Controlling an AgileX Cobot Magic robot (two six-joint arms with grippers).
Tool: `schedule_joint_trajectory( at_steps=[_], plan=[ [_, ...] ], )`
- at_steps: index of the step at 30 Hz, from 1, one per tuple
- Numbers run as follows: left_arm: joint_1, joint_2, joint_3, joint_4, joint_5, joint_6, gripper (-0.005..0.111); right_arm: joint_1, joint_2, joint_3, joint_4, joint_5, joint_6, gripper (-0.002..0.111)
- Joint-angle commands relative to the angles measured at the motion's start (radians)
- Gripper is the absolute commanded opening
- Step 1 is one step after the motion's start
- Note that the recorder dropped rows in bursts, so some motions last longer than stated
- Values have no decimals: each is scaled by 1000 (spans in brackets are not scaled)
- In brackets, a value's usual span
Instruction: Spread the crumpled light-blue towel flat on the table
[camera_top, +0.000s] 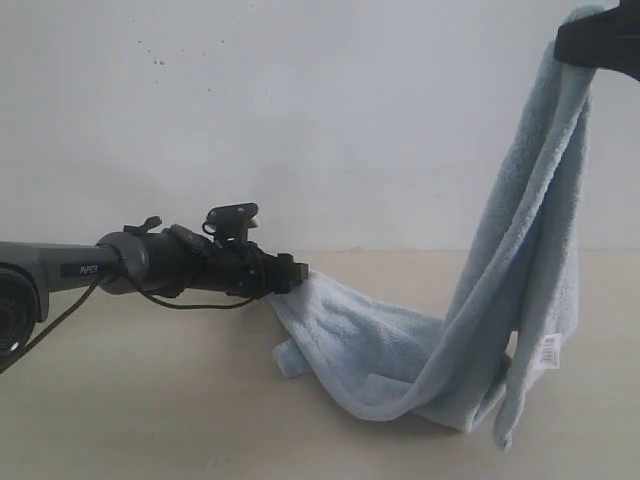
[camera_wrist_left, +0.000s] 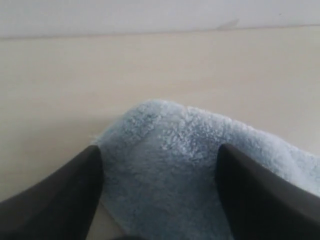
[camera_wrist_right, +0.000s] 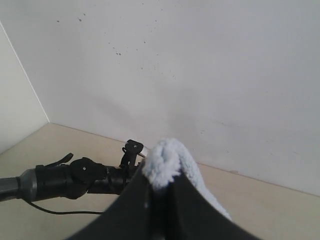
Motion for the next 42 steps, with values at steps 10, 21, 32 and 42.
schedule_joint_trajectory(
  at_steps=[10,21,32,42],
  plan=[
    [-3,58,-8,26,40,1,11,3,-3,-1,5,-4,-2,3],
    [45,-169,-8,431,321,-243,4,0,-13,0,5,14,-35,3],
    [153,-528,100,641,572,-399,4,0,-18,26,5,-6,-85,3],
    [196,-987,349,712,681,-473,4,0,-18,251,5,91,-270,3]
  ],
)
